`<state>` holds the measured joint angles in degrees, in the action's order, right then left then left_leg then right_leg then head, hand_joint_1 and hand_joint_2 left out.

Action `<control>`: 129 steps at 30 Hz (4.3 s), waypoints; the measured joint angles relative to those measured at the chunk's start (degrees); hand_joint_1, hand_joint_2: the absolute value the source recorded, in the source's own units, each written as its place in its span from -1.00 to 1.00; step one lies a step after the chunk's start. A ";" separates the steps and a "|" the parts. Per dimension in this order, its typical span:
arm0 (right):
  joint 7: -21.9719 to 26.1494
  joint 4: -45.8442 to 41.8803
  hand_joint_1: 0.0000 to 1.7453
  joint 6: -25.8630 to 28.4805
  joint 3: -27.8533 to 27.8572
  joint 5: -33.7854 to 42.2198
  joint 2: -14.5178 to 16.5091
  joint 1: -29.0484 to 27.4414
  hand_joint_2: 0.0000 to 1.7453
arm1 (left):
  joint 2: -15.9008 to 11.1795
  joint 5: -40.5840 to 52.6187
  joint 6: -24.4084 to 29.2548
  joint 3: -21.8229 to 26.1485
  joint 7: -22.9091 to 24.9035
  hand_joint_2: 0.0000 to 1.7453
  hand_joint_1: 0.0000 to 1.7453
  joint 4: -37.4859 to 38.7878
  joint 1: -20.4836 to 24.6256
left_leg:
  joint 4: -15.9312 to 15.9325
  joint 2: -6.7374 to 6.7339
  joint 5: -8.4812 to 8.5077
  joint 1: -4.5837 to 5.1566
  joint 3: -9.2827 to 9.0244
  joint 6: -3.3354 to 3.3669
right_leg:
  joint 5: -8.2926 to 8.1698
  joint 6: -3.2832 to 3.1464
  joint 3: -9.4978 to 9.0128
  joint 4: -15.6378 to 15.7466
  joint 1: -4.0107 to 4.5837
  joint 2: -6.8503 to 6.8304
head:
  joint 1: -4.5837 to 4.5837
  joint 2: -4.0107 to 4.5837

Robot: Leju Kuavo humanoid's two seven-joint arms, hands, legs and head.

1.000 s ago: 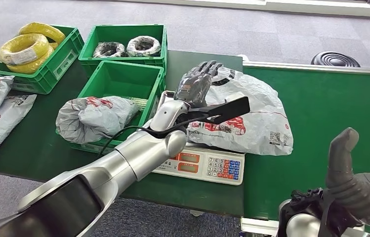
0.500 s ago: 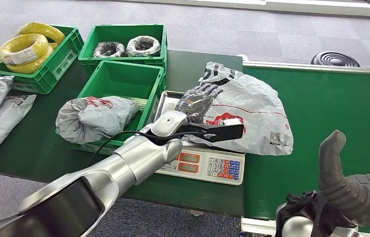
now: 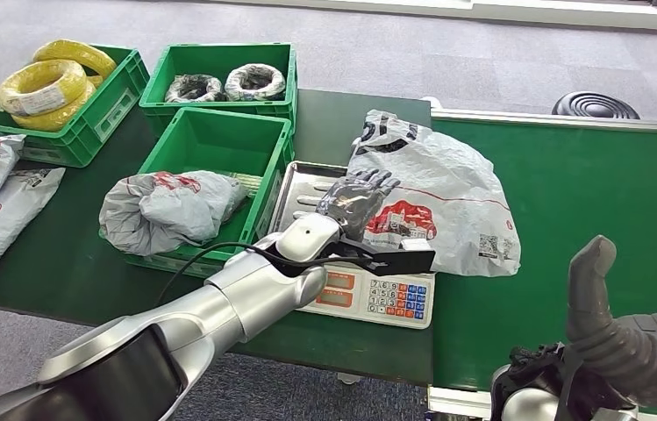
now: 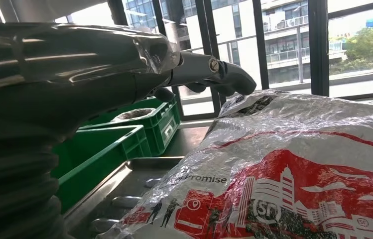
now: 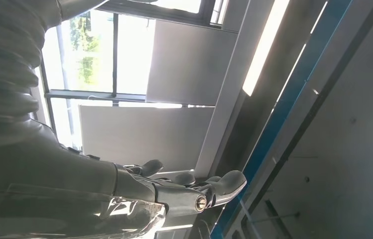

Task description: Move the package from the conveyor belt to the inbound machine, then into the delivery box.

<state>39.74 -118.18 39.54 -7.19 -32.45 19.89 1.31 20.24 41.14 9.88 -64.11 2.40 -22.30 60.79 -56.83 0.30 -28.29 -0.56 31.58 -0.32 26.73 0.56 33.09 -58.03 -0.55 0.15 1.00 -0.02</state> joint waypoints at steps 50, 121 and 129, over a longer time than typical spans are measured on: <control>0.01 0.00 -1.00 0.00 1.03 1.54 0.00 1.46 1.00 | -0.01 3.86 -2.53 -3.37 -1.01 1.00 0.38 0.84 -3.33 | 0.00 0.01 0.00 0.00 0.01 0.00 | 0.00 0.00 0.00 0.00 0.00 0.00 | 0.01 0.00; 0.01 -0.63 -1.00 0.00 1.62 2.58 0.00 -0.95 1.00 | -21.34 -9.17 26.97 48.92 -10.09 1.00 1.00 -3.68 1.81 | 0.06 -0.21 0.05 -0.05 -0.01 -0.06 | 0.02 -0.04 0.04 -0.10 0.07 0.10 | -0.04 0.00; -0.01 -0.50 -1.00 0.00 1.62 2.34 0.00 -0.95 1.00 | -22.82 -12.69 29.03 55.44 -14.00 1.00 1.00 -1.02 -6.59 | 0.05 -0.17 0.04 -0.01 0.01 -0.05 | 0.02 -0.04 0.05 -0.07 0.02 0.07 | -0.03 0.00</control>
<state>39.74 -118.68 39.54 -5.57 -30.10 19.89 0.36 -2.58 28.45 38.91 -8.67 -11.61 -23.32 54.20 -56.78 0.13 -28.24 -0.57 31.59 -0.37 26.74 0.52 33.13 -58.10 -0.53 0.22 0.97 -0.02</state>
